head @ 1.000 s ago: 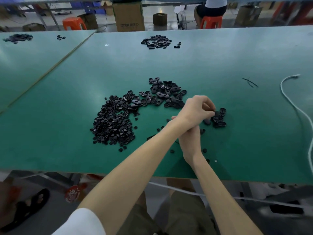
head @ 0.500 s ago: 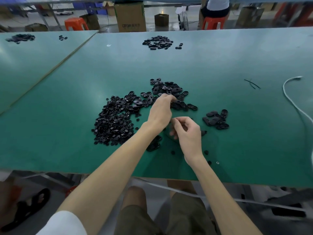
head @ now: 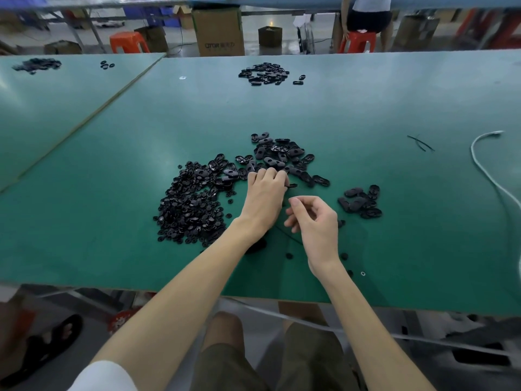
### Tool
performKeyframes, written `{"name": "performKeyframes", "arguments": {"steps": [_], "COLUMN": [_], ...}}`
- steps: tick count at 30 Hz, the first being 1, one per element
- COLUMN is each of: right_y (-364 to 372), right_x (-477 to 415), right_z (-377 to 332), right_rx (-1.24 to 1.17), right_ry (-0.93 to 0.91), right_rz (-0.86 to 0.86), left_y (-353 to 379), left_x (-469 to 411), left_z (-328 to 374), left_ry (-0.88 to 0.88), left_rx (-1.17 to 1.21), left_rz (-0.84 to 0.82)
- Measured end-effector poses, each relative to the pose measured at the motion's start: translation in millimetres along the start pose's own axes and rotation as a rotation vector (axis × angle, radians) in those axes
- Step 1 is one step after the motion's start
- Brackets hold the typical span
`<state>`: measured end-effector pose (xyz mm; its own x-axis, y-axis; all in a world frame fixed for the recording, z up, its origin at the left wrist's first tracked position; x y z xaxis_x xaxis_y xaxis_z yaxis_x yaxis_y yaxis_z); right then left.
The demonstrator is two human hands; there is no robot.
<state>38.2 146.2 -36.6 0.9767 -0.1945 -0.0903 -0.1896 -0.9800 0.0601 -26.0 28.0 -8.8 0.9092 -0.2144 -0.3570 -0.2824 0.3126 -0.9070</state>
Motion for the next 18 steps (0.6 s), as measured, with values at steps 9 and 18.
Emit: {"name": "performKeyframes", "arguments": {"steps": [9, 18], "right_y": [-4.2, -2.4], "right_x": [-0.7, -0.2], "right_z": [-1.0, 0.4], "right_rx": [-0.067, -0.023], "right_ry": [-0.006, -0.016], "right_rz": [0.037, 0.003], "left_y": [-27.7, -35.4], "left_x": [13.8, 36.1], "left_z": [-12.0, -30.1], "left_ry": [-0.075, -0.09], "left_rx": [0.657, 0.748], "left_rz": [-0.1, -0.175]}}
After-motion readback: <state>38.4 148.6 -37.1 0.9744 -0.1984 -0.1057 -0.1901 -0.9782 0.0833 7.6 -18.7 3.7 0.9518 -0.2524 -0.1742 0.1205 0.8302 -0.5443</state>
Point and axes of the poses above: each hand's wrist, its own x-axis away from the middle knuckle, its own y-axis out of the palm, z = x × y, the point moved 4 cm from there along -x, towards the middle knuckle, and after that the axes turned 1 degree about -z, right-handed, at the moved point
